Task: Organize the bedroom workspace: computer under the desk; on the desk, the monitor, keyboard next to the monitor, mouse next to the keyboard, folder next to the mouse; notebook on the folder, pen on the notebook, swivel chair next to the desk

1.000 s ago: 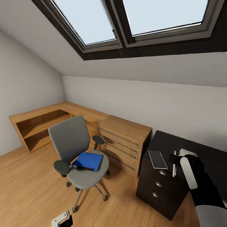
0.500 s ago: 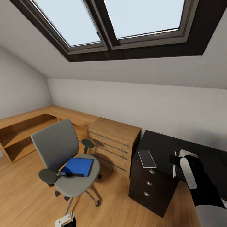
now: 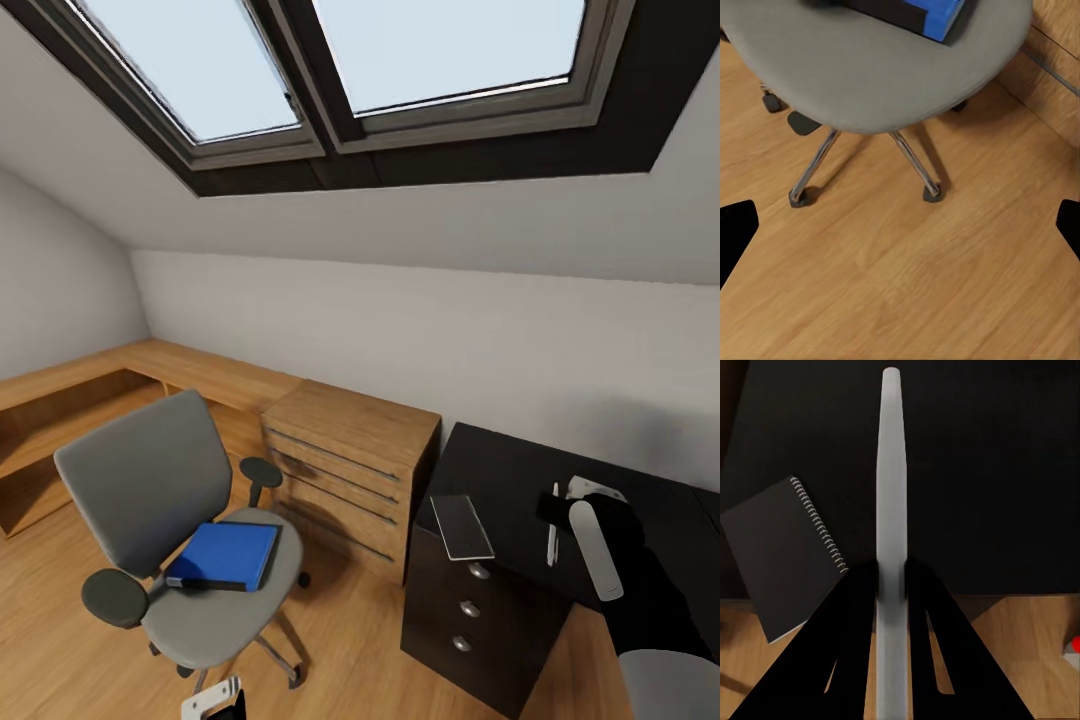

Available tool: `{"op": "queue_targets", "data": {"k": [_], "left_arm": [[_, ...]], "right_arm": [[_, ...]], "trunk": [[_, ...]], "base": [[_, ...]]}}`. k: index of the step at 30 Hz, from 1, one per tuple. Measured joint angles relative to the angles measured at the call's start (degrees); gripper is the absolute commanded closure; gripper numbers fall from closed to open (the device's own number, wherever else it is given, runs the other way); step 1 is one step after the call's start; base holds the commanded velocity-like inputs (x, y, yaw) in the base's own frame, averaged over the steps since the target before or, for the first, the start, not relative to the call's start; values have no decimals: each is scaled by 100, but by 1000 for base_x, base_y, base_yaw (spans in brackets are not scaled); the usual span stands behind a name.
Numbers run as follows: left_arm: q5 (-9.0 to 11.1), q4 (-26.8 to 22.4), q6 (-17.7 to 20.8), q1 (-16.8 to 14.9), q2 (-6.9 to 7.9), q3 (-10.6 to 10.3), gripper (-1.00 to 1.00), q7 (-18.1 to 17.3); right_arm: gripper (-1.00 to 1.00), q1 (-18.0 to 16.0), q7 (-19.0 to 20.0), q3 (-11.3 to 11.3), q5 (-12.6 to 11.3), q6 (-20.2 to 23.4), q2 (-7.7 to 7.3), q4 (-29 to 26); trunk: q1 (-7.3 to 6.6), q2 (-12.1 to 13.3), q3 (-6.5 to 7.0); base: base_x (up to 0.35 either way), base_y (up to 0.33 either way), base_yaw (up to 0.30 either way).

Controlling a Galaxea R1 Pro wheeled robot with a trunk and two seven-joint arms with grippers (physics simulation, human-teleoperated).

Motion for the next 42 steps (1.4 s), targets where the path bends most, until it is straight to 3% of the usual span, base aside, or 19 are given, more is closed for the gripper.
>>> {"op": "queue_targets", "data": {"k": [4, 5, 6, 10, 16, 20, 23, 25, 26, 27, 31, 35, 37, 39, 41, 42], "left_arm": [[-36, -2, -5, 2, -8, -270, -100, -1], [-45, -4, -18, 4, -10, -426, -100, 10], [-56, -25, -174, 5, -9, -805, -100, 23], [-55, -50, -417, 4, -4, -1154, -100, 28], [-50, -250, -477, 22, 22, -1270, -100, 31], [-56, -604, -471, 197, 54, -1283, -100, 35], [-54, -904, -437, 264, 144, -1286, -100, 37], [-41, -1278, -356, 298, 295, -1299, -100, 44], [-39, -1962, 133, 318, 525, -1328, -100, 87], [-29, -2314, 430, 325, 609, -1330, -100, 143], [-5, -3207, 1149, 330, 759, -1319, -100, 476], [66, -4566, 2077, 330, 821, -1270, -100, 1335], [70, -5090, 2515, 331, 767, -1266, -100, 1731], [66, -5327, 2728, 331, 568, -1225, -100, 1915], [63, -5395, 2811, 331, 394, -1075, -100, 1975], [62, -5428, 2858, 331, 290, -900, -100, 2000]], "right_arm": [[100, 0, 0, 7, 0, -120, 0, 120], [100, 0, 0, 8, 0, -141, 0, 138], [100, 0, 0, 10, 1, -165, 0, 159], [100, 0, 0, 10, 1, -176, 0, 168], [100, 0, 0, 10, 0, -178, 0, 174], [100, -1, -1, 11, 0, -179, 0, 178], [100, -1, -1, 11, -1, -182, 1, 179], [100, -1, -1, 15, -5, -185, 1, 180], [100, -1, -1, 23, -6, -189, 1, 180], [100, -1, -1, 25, -3, -193, 1, 180], [100, -1, -1, 27, -1, -207, 1, 180], [100, -1, -1, 28, 0, -213, 1, 180], [100, -1, -1, 28, 1, -214, 1, 180], [100, 0, 0, 28, 1, -214, 2, 180], [100, 0, 0, 31, 1, -217, 1, 180], [100, 0, -1, 34, 1, -251, 2, 181]], "trunk": [[1, 0, 0], [1, 0, 0], [1, 0, 0], [1, 0, 0], [1, 0, 0], [1, 0, 0], [1, 0, 0], [1, 0, 0], [1, 0, 1], [1, 0, 1], [1, 0, 0], [0, 0, 1], [0, 0, 1], [1, 0, 1], [0, 0, 0], [-1, 0, 1]], "base": [[24, -3, -1], [4, -1, 0], [3, 0, 0], [1, 0, 0], [0, 0, 0], [0, 0, 0], [0, 0, 0], [0, 0, 0], [0, 0, 0], [0, 0, 0], [0, 0, 0], [0, 0, 0], [0, 0, 0], [36, 0, 0], [150, 0, 0], [225, 0, 0]]}}
